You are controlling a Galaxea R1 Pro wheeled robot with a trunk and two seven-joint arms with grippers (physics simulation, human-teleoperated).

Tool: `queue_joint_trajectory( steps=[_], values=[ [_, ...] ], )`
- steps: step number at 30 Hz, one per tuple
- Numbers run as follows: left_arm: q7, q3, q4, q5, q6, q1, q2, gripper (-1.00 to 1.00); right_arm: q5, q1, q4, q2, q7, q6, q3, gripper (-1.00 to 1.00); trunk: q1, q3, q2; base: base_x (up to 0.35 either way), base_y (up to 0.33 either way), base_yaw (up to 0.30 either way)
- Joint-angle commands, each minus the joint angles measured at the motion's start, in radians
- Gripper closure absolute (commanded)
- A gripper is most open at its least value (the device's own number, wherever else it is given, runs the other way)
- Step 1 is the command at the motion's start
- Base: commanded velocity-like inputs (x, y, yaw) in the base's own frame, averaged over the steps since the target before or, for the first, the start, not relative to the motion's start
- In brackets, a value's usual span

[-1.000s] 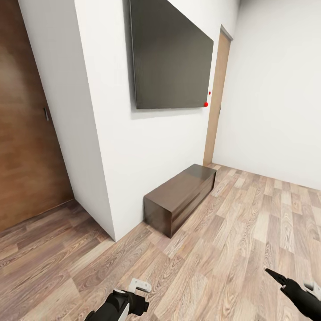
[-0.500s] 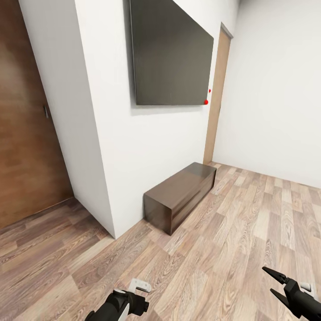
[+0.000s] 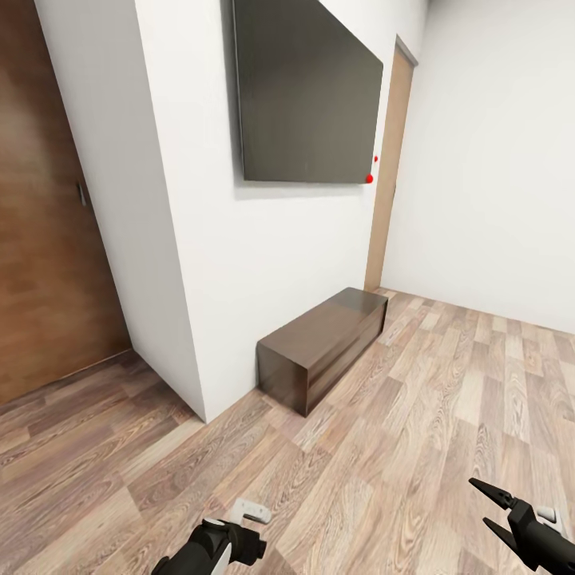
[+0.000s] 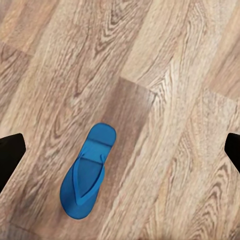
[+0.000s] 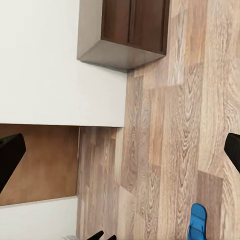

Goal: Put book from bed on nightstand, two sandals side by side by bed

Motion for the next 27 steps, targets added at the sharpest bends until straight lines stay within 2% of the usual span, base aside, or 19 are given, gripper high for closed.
queue_joint_trajectory(
  steps=[1, 27],
  values=[
    [-0.003, -0.001, -0.001, -0.005, 0.005, 0.000, 0.000, -1.00, 0.003, 0.000, 0.000, 0.000, 0.004, 0.004, -0.001, -1.00, 0.004, -0.004, -0.008, 0.000, 0.000, 0.000],
    [0.003, 0.005, -0.008, -0.011, 0.001, 0.000, 0.006, -1.00, 0.004, 0.000, 0.000, 0.002, 0.003, 0.004, 0.003, -1.00, 0.104, -0.086, -0.190, 0.000, 0.000, 0.000]
  ],
)
